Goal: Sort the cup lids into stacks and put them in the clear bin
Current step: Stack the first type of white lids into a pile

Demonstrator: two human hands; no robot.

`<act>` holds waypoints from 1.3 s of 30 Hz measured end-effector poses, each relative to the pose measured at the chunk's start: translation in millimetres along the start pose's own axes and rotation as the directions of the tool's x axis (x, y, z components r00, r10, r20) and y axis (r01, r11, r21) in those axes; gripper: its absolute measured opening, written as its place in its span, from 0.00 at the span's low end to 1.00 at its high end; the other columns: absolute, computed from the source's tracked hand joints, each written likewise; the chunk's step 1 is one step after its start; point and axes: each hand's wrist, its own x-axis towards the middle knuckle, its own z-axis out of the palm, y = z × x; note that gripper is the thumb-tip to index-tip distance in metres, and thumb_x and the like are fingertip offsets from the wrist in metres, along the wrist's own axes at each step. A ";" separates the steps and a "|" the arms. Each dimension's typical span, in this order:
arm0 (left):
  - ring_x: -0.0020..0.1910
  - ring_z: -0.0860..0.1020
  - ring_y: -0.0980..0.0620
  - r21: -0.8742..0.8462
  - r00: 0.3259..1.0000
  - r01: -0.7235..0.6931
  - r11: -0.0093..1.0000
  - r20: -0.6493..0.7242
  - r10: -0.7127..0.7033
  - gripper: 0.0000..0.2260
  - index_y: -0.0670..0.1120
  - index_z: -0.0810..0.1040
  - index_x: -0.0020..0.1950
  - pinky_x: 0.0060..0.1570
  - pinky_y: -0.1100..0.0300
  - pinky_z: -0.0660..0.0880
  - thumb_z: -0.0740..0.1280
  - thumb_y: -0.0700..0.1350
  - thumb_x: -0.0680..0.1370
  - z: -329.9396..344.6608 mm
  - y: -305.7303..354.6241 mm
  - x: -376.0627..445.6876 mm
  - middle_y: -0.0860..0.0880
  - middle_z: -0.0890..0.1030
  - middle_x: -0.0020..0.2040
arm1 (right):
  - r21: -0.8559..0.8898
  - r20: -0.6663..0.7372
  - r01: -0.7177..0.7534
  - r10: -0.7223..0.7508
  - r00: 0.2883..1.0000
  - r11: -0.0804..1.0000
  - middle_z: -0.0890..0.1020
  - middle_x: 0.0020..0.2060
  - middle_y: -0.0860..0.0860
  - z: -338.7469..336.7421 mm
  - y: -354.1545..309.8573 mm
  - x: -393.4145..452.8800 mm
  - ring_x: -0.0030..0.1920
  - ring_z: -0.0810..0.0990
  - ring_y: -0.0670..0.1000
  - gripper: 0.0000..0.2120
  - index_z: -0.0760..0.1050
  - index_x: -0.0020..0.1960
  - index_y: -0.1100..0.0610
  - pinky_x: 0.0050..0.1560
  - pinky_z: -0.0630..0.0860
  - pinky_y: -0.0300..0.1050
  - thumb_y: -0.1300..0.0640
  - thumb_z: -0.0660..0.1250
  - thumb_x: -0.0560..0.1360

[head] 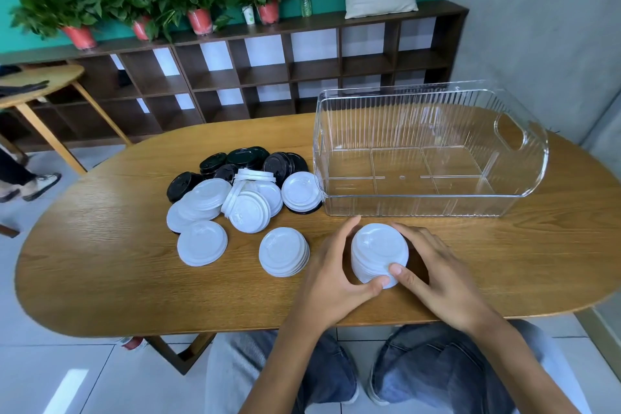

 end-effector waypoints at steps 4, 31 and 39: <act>0.70 0.69 0.67 -0.011 1.000 -0.003 1.000 -0.003 0.003 0.42 0.70 0.57 0.77 0.68 0.66 0.67 0.76 0.64 0.68 1.1 -2.6 0.8 0.71 0.68 0.70 | 0.003 0.006 -0.001 0.001 1.000 1.000 0.72 0.63 0.35 -0.3 0.8 0.3 0.65 0.70 0.40 0.31 0.62 0.75 0.40 0.68 0.67 0.50 0.29 0.55 0.76; 0.71 0.68 0.57 0.265 0.978 0.141 0.954 -0.185 -0.093 0.40 0.60 0.62 0.78 0.72 0.48 0.67 0.66 0.61 0.65 -83.9 -58.4 -19.4 0.62 0.70 0.71 | 0.089 -0.028 -0.044 0.047 0.998 0.995 0.74 0.63 0.37 0.6 3.4 0.4 0.67 0.69 0.40 0.28 0.64 0.75 0.40 0.68 0.66 0.46 0.36 0.60 0.76; 0.72 0.69 0.60 0.133 0.949 0.155 0.979 -0.295 -0.110 0.37 0.58 0.67 0.76 0.72 0.52 0.70 0.80 0.54 0.70 -82.6 -65.5 -20.3 0.65 0.70 0.71 | 0.094 -0.023 -0.051 0.053 0.998 0.994 0.75 0.64 0.38 0.1 3.1 0.1 0.67 0.70 0.42 0.29 0.64 0.75 0.41 0.68 0.67 0.47 0.36 0.60 0.76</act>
